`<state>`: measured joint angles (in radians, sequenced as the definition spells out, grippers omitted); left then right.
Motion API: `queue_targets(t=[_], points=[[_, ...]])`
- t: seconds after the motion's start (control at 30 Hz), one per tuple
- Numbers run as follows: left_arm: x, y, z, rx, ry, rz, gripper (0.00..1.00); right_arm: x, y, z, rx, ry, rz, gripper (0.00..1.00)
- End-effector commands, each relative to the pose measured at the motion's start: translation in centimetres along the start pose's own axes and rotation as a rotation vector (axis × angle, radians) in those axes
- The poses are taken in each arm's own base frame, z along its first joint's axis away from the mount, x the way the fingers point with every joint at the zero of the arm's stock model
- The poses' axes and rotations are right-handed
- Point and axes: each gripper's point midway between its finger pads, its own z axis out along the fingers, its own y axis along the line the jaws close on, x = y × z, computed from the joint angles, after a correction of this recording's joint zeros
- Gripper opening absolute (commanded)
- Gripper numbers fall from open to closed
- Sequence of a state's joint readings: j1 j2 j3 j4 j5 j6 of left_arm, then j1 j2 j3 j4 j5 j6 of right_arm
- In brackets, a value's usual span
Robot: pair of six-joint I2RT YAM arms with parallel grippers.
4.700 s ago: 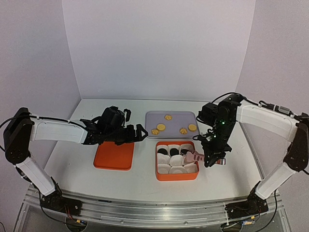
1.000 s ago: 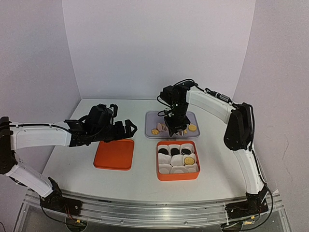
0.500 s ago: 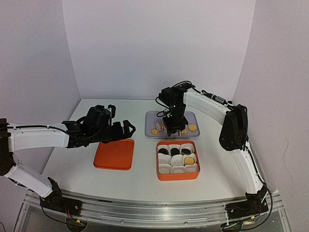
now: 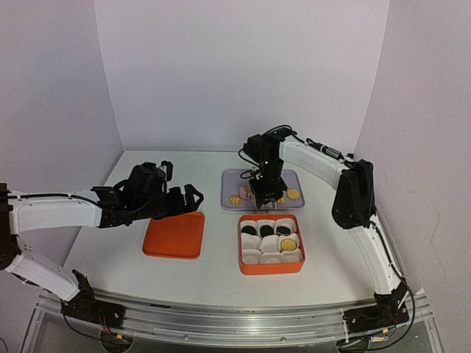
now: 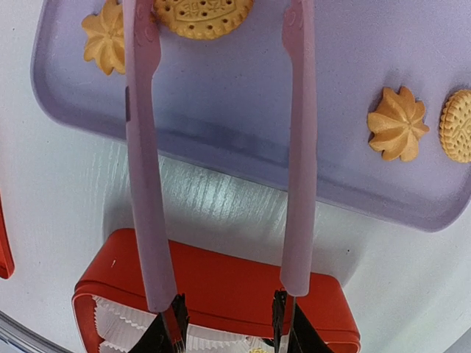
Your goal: Pack the cookies
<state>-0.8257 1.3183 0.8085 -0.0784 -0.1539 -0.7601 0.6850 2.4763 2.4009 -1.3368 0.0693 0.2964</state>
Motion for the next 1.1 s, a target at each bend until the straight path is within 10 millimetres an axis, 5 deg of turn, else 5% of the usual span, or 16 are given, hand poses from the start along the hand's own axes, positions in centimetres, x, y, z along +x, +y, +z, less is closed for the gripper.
queue_targets(t=[0.0, 0.3, 0.43, 0.77, 0.87, 1.07], points=[[-0.9, -0.3, -0.8, 0.009, -0.035, -0.01, 1.0, 5.2, -1.8, -0.1, 0.072, 0.237, -0.007, 0.36], [-0.8, -0.3, -0.7, 0.01, -0.031, -0.006, 1.0, 4.8, -1.5, 0.6, 0.065, 0.238, -0.038, 0.34], [-0.8, -0.3, -0.7, 0.011, -0.034, -0.007, 1.0, 4.8, -1.4, 0.1, 0.054, 0.232, -0.039, 0.22], [-1.0, -0.8, -0.1, 0.019, -0.031, -0.002, 1.0, 5.0, -0.9, -6.6, -0.018, 0.109, -0.076, 0.17], [-1.0, -1.0, 0.3, 0.021, -0.028, 0.001, 1.0, 6.4, -1.0, -9.0, -0.05, 0.093, -0.092, 0.16], [-1.2, -1.4, 1.0, 0.022, -0.026, 0.013, 1.0, 12.4, -1.0, -12.4, -0.161, 0.148, -0.121, 0.15]])
